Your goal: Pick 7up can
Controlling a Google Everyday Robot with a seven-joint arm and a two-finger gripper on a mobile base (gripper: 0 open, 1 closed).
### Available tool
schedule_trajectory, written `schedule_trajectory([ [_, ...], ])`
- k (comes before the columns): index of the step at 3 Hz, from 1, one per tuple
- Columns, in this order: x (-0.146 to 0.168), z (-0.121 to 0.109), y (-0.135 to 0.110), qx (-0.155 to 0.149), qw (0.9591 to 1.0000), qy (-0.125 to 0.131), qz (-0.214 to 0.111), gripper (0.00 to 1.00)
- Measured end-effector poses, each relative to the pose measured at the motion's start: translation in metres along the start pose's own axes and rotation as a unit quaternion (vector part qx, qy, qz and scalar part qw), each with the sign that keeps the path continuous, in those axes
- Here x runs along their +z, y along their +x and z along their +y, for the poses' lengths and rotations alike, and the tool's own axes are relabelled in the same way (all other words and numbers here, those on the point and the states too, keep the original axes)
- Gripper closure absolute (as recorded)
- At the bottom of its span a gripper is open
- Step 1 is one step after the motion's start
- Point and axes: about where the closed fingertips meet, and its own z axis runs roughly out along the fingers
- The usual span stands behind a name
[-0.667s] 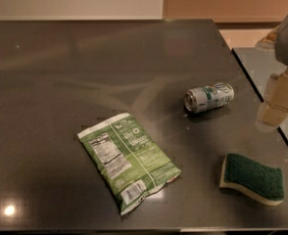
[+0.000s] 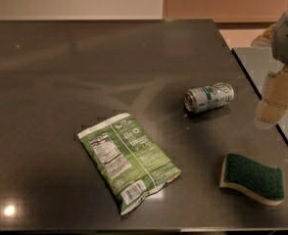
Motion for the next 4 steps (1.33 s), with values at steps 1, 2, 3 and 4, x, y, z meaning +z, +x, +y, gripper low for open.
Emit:
schedule_trajectory([
  [1, 0.014, -0.015, -0.007, -0.03, 0.9994, -0.016, -0.012, 0.0],
  [2, 0.034, -0.032, -0.011, -0.056, 0.9974, -0.036, -0.028, 0.0],
  [3, 0.061, -0.046, -0.017, -0.089, 0.9927, -0.06, -0.054, 0.0],
  [4, 0.088, -0.056, -0.019, -0.121, 0.988, -0.076, -0.059, 0.0],
])
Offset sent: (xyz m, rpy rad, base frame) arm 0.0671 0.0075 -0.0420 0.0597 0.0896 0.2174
